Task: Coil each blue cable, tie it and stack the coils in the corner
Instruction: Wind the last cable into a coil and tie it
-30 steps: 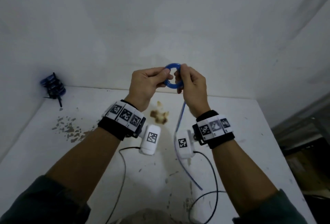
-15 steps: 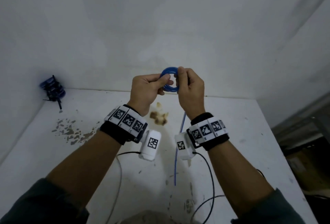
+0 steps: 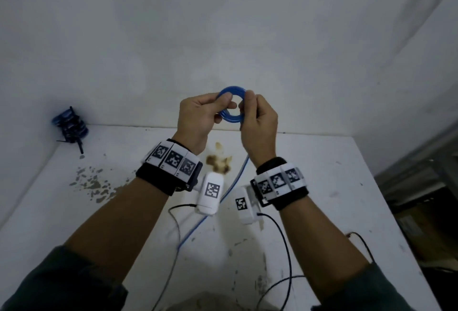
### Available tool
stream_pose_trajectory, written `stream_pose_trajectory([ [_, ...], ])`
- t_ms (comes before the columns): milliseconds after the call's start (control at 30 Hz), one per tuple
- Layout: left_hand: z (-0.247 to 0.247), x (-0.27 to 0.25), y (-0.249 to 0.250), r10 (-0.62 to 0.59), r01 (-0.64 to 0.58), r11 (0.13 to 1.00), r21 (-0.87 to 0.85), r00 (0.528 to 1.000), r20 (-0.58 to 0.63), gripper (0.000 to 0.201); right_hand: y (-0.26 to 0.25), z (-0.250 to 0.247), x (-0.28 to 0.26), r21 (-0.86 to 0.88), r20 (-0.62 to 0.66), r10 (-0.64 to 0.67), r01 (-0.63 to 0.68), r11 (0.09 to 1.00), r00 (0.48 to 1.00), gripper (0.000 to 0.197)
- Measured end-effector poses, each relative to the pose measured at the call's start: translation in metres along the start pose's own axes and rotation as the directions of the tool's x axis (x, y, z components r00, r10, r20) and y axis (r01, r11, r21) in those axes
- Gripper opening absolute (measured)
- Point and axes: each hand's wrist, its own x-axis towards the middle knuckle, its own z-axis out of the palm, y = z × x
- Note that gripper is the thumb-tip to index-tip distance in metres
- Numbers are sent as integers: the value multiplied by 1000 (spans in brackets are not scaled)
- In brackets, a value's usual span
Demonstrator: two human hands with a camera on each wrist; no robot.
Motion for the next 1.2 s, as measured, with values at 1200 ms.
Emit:
stream_pose_trajectory([
  [1200, -26, -1, 0, -20, -148, 882, 447, 937, 349, 18, 12, -47, 14, -396, 576, -51, 333, 856, 816, 28],
])
